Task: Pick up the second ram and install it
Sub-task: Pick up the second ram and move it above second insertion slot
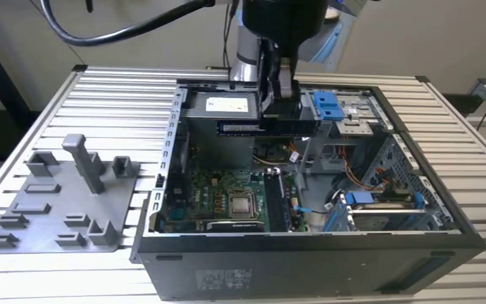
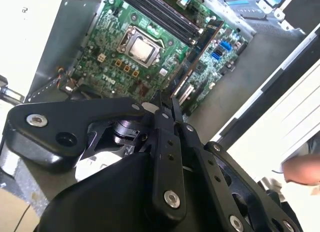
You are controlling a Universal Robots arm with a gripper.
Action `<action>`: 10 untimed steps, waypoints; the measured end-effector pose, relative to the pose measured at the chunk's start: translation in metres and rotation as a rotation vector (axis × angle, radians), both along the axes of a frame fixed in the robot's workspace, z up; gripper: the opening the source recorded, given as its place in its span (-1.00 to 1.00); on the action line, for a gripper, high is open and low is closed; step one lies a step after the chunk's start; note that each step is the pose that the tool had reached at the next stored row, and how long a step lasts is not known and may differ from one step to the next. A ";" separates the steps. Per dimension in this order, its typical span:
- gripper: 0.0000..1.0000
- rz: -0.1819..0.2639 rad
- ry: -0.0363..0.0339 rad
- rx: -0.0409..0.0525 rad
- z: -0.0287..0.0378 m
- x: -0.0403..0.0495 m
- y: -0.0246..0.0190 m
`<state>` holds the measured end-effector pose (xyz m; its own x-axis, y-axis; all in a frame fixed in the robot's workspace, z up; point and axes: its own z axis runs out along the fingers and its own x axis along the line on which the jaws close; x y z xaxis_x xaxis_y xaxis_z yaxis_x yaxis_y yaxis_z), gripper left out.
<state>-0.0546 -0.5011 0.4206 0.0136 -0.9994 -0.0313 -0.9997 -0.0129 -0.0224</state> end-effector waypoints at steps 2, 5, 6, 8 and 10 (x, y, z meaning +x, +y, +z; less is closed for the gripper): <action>-0.73 0.000 0.0000 0.0000 0.0000 0.0048 0.0000; -0.73 0.000 0.0000 0.0000 0.0000 0.0122 0.0000; -0.73 0.000 0.0000 0.0000 0.0000 0.0148 0.0000; -0.73 0.000 0.0000 0.0000 0.0000 0.0196 0.0000; -0.73 0.000 0.0000 0.0000 0.0000 0.0242 0.0000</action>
<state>-0.0304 -0.5011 0.4206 0.0137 -0.9994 -0.0313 -0.9997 -0.0130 -0.0224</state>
